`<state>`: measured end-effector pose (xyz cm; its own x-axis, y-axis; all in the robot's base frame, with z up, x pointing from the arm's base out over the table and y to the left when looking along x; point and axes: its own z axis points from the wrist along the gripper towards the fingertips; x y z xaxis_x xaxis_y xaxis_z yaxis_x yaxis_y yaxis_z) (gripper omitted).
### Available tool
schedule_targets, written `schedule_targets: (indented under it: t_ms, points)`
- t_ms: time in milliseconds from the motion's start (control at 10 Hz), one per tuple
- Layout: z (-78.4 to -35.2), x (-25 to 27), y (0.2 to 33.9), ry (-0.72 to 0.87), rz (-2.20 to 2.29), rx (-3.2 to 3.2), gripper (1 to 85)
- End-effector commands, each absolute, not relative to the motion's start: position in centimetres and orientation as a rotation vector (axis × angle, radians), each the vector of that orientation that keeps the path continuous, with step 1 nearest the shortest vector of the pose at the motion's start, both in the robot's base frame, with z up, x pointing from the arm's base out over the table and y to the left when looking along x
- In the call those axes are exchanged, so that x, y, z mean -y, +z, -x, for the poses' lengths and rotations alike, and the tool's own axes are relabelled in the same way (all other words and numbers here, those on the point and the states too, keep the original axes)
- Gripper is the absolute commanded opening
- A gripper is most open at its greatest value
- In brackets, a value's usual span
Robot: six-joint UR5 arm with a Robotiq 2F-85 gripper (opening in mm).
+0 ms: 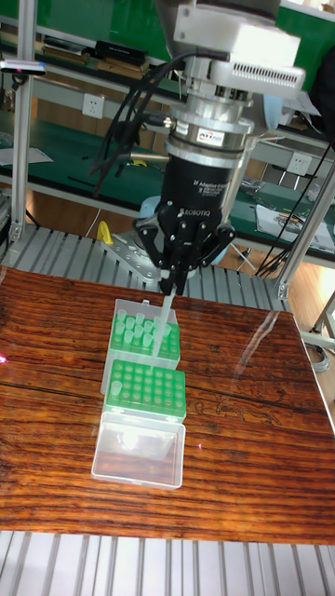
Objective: Transfer all large pipette tips from one holder to another
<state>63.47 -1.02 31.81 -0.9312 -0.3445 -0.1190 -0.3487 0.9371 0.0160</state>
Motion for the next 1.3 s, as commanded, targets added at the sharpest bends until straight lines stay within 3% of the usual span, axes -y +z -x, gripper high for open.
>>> schedule_targets:
  t_ms: [0,400,1200]
  points:
    - [-65.1,0.8,31.2,0.072,0.552,-2.96,2.0]
    - [-64.0,2.2,30.0,0.001,0.61,-3.014,1.0]
    - [-65.1,0.6,28.7,0.059,0.625,-2.991,2.3]
